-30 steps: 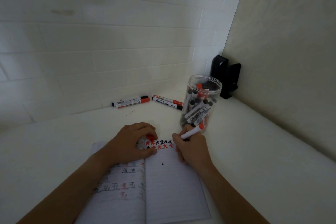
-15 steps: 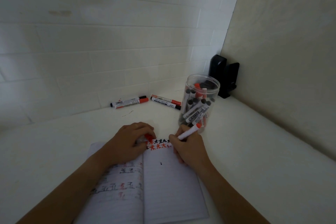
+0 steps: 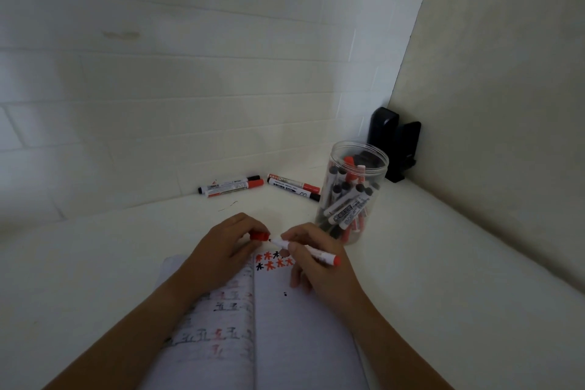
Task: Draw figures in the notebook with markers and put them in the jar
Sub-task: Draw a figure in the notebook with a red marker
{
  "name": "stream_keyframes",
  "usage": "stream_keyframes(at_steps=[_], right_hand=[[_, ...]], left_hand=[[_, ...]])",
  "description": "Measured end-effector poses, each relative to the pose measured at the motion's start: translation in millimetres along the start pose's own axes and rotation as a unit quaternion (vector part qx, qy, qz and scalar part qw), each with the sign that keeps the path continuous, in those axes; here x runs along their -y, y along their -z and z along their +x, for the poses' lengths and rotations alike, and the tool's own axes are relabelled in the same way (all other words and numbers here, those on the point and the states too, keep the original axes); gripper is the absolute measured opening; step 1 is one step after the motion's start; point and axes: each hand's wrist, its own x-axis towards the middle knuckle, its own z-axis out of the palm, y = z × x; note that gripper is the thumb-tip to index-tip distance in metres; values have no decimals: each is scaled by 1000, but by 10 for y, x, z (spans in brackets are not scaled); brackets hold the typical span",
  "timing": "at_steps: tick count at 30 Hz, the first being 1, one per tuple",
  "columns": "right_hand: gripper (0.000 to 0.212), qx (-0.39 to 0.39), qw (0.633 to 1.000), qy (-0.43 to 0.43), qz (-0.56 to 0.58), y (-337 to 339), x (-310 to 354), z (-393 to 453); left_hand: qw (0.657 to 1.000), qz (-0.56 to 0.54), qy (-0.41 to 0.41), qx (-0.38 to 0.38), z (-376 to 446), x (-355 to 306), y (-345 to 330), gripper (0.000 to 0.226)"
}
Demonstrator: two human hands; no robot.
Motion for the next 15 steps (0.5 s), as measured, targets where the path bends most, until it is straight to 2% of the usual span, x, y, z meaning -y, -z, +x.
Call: stream_keyframes(at_steps=[5, 11, 15], right_hand=[[3, 0, 1000, 0, -1, -10, 25, -7], [19, 16, 1000, -21, 2, -38, 9, 1], [28, -26, 1000, 8, -8, -13, 20, 18]], left_hand=[[1000, -10, -24, 14, 5, -40, 10, 16], [998, -13, -51, 31, 3, -98, 9, 17], [998, -9, -56, 22, 9, -97, 5, 16]])
